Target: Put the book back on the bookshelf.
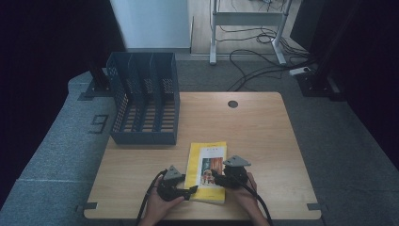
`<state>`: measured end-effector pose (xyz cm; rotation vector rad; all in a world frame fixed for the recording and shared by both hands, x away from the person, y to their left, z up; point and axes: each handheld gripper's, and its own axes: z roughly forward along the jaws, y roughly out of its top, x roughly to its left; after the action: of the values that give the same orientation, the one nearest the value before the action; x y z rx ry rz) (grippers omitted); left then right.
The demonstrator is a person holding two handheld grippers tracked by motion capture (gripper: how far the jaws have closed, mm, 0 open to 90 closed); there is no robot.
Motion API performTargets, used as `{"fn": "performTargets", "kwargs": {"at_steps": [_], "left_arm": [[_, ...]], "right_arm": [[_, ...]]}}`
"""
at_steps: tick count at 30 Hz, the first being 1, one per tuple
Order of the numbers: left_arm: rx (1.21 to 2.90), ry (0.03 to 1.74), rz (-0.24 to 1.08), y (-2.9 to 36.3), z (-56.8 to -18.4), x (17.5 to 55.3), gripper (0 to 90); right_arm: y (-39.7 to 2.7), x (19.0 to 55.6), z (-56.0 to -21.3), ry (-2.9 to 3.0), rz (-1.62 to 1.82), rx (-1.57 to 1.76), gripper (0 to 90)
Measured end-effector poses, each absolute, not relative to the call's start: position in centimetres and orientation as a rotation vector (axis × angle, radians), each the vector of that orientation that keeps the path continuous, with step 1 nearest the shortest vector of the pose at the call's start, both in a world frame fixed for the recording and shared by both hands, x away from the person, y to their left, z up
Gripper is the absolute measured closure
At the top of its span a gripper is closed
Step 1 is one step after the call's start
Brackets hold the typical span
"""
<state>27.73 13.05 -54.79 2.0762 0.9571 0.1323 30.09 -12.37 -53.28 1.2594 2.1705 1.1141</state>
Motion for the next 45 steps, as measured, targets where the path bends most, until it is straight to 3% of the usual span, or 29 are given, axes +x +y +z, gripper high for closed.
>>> {"fn": "performTargets", "kwargs": {"at_steps": [15,27,36,45], "left_arm": [[2.076,0.957,0.133,13.1,-54.8,27.7,26.5],[2.077,0.957,0.131,13.1,-54.8,27.7,26.4],[2.073,0.957,0.125,13.1,-54.8,27.8,26.4],[2.076,0.956,0.129,13.1,-54.8,27.8,26.4]], "right_arm": [[-12.0,30.8,-54.3,2.239,1.121,1.422,16.5],[-12.8,29.7,-51.8,2.18,1.382,1.357,31.0],[-11.4,28.6,-51.0,2.169,1.289,1.165,45.5],[-11.8,29.9,-52.0,2.173,1.262,1.234,47.1]]}}
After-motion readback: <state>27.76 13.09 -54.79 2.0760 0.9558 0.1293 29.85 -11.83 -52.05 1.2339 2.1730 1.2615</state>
